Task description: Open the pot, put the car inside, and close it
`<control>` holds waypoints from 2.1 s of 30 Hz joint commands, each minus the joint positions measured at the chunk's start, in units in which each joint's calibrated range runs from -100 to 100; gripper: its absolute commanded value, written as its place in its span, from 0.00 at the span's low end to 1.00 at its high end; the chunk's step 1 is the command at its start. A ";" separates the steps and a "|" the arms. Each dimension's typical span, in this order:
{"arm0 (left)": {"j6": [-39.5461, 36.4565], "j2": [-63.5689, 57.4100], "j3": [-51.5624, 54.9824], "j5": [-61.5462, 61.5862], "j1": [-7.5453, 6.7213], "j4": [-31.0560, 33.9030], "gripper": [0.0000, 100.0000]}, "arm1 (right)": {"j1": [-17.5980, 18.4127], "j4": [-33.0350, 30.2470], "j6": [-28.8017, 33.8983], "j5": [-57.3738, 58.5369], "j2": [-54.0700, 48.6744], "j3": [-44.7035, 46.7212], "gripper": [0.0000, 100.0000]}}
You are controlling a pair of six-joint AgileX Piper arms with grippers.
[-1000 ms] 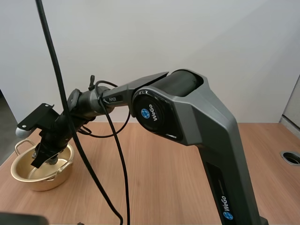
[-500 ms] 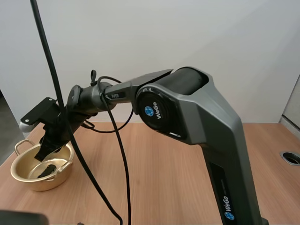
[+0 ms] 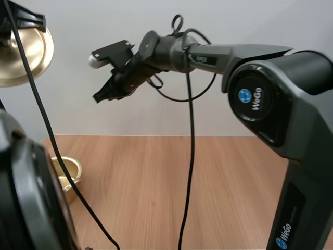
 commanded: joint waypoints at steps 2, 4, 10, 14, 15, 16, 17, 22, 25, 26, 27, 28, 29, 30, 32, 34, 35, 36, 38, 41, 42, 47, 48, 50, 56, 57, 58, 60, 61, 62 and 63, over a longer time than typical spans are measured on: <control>1.93 4.20 8.54 0.21 0.04 -1.05 0.00 | -9.57 0.14 0.08 3.22 -5.83 0.04 0.00; 3.15 6.80 14.12 0.21 0.04 -1.17 0.00 | -12.64 0.14 0.08 5.42 -8.38 0.04 0.00; 4.78 12.07 24.97 -7.16 0.04 -2.42 0.00 | -19.22 0.14 0.08 8.69 -14.04 0.04 0.00; 6.67 14.47 28.28 -7.72 0.04 -4.20 0.00 | -21.80 0.14 -0.21 9.64 -16.01 0.04 0.00; 6.67 14.83 28.85 -7.69 0.04 -4.07 0.00 | -22.20 0.14 -0.21 9.96 -16.50 0.04 0.00; 6.67 15.54 29.48 -7.91 0.04 -3.51 0.00 | -22.80 0.14 -0.21 10.92 -17.00 0.04 0.00; 6.67 15.89 29.90 -7.94 0.04 -3.31 0.00 | -23.02 0.14 -0.21 11.29 -17.17 0.04 0.00; 6.35 17.97 31.06 -10.39 0.04 -1.54 0.00 | -23.33 -0.47 -0.21 14.40 -18.24 0.04 0.00; 6.35 19.56 31.06 -10.81 0.04 -1.54 0.00 | -23.33 -0.63 -0.21 14.44 -18.93 0.04 0.00; 6.35 19.93 31.38 -11.93 0.04 -1.54 0.00 | -23.33 -0.73 -0.21 14.81 -19.22 0.04 0.00; 6.35 20.44 31.68 -13.00 0.04 -1.44 0.00 | -23.33 -0.73 -0.21 15.06 -19.37 0.04 0.00; 6.35 21.08 31.85 -13.82 0.04 -1.44 0.00 | -23.33 -0.73 -0.21 15.06 -19.70 0.04 0.00; 6.35 21.69 32.20 -15.29 0.04 -1.44 0.00 | -23.33 -0.73 -0.21 15.06 -19.99 0.04 0.00; 6.35 22.24 32.49 -16.87 0.04 -1.44 0.00 | -23.33 -0.73 -0.21 15.06 -20.13 0.04 0.00; 6.35 23.41 32.79 -18.80 0.04 -0.35 0.00 | -23.33 -0.84 -0.21 15.06 -20.75 0.04 0.00; 6.35 24.67 32.79 -19.13 0.04 0.76 0.00 | -23.33 -1.12 -0.21 15.21 -21.39 0.04 0.00; 6.14 25.51 32.79 -19.38 0.04 1.31 0.00 | -23.33 -1.12 -0.21 15.21 -21.67 0.04 0.00; 5.59 26.34 32.79 -19.38 0.20 1.88 0.00 | -23.33 -1.12 -0.21 15.21 -22.02 0.04 0.00; 5.59 27.93 32.79 -19.62 0.52 1.89 0.00 | -23.33 -1.34 -0.21 15.21 -22.45 0.04 0.00; 5.66 29.90 32.79 -19.62 1.13 1.89 0.00 | -23.33 -2.30 -0.21 15.58 -23.21 0.04 0.00; 6.24 30.39 32.79 -19.44 1.13 1.89 0.00 | -23.33 -2.77 -0.21 15.73 -23.47 0.04 0.00; 9.90 31.82 32.79 -19.06 1.13 -2.19 0.22 | -23.33 -3.38 -0.21 16.00 -24.00 0.04 0.00; 10.52 31.82 32.79 -19.06 1.13 -3.28 0.37 | -23.33 -3.54 -0.21 16.18 -24.00 0.04 0.00; 10.87 31.82 32.79 -17.57 1.13 -3.87 0.73 | -23.33 -3.66 -0.21 16.96 -24.00 0.04 0.00; 12.11 30.70 32.79 -9.62 1.13 0.08 1.00 | -23.33 -4.43 -0.21 18.96 -24.00 0.04 0.00; 11.89 29.96 32.79 -9.62 1.13 0.60 1.00 | -23.33 -4.77 -0.09 18.98 -24.00 0.04 0.00; 10.51 29.01 32.79 -10.45 1.13 0.52 1.00 | -23.33 -5.04 0.21 19.19 -24.00 0.04 0.00; 10.47 25.96 32.79 -16.28 1.13 -0.62 1.00 | -23.33 -5.96 1.16 19.19 -24.00 0.04 0.00; 11.08 23.85 32.79 -21.06 1.13 -2.22 1.00 | -23.33 -5.96 1.18 19.19 -24.00 0.04 0.00; 11.50 21.93 32.79 -25.48 1.13 -4.10 1.00 | -23.33 -5.96 1.18 19.19 -24.00 0.04 0.00; 12.57 18.76 32.79 -31.49 1.13 -7.44 1.00 | -23.33 -6.09 1.18 19.19 -24.00 0.04 0.00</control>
